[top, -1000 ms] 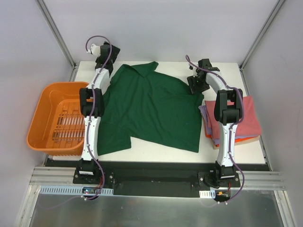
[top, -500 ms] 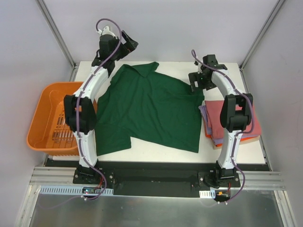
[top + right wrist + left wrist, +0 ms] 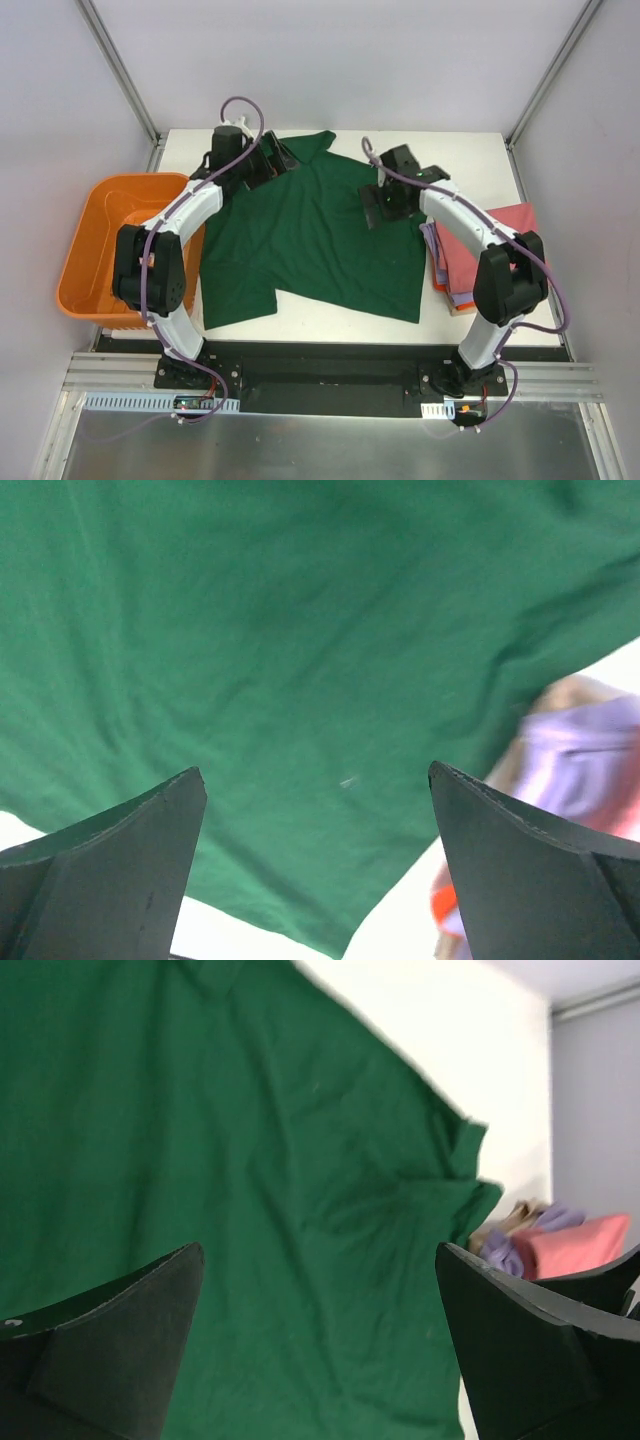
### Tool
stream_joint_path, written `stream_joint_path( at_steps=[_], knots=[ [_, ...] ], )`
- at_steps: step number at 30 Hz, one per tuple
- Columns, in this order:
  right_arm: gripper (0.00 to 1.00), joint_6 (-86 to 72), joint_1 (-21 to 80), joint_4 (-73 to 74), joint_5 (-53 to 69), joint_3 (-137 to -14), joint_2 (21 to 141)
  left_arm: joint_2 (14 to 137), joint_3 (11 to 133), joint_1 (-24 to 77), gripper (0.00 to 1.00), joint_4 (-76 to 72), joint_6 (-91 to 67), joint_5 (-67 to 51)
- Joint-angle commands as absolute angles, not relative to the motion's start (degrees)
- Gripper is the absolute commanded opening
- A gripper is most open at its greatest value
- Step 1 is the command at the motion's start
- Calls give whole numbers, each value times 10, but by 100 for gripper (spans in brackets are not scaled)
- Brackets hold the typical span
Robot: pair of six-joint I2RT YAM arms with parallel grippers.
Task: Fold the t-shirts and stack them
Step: Flatten out the tshirt
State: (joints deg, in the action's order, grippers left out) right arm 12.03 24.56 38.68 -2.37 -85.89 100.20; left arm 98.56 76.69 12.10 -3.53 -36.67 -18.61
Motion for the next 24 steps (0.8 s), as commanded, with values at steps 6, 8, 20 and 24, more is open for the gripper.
stream_joint_path(
  at_steps=[6, 8, 20, 24],
  knots=[
    [96, 20, 311, 382, -52, -822, 1073, 1049, 759, 125, 99, 33, -325, -176],
    [96, 26, 310, 406, -89, -844, 1101, 1072, 780, 125, 99, 51, -315, -146],
    [96, 54, 223, 428, -55, -865, 1183, 1208, 919, 122, 99, 165, -303, 36],
    [96, 69, 200, 438, -58, -901, 1199, 1245, 961, 106, 99, 201, -323, 44]
  ],
)
